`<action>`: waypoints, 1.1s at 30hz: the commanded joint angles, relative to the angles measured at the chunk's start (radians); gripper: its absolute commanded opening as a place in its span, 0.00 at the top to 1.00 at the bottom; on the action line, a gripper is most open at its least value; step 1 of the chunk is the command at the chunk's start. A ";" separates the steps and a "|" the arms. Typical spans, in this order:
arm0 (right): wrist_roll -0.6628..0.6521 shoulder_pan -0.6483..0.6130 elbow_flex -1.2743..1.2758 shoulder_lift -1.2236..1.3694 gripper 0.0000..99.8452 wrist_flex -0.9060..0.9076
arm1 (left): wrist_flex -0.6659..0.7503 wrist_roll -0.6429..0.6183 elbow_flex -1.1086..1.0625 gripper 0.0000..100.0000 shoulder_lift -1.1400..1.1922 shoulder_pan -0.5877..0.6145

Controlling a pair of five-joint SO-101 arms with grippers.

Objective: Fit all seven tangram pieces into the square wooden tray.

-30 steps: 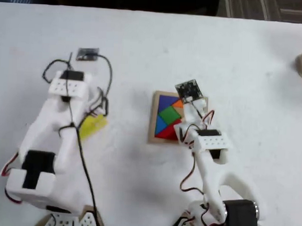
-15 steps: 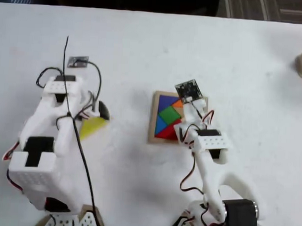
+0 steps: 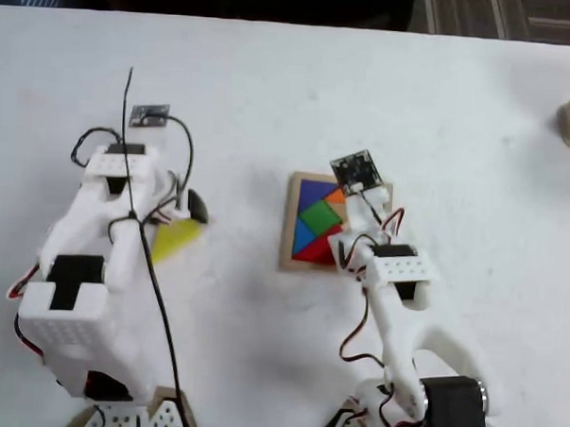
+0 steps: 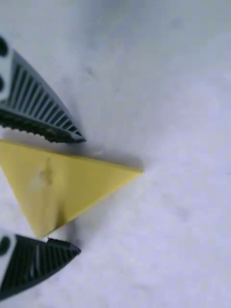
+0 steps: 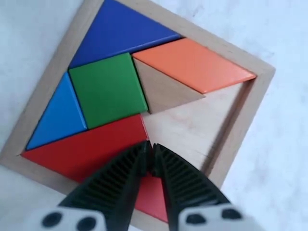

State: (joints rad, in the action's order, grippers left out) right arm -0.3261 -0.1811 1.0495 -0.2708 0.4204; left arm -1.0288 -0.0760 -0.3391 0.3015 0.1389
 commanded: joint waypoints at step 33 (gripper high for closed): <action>-0.020 -0.022 -0.012 0.012 0.98 0.007 | -0.083 0.150 0.003 0.65 0.008 -0.013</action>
State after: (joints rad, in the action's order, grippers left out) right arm -0.3322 -0.1811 1.0495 -0.2708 0.4204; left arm -1.1086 0.0667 -0.3376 0.3015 0.1389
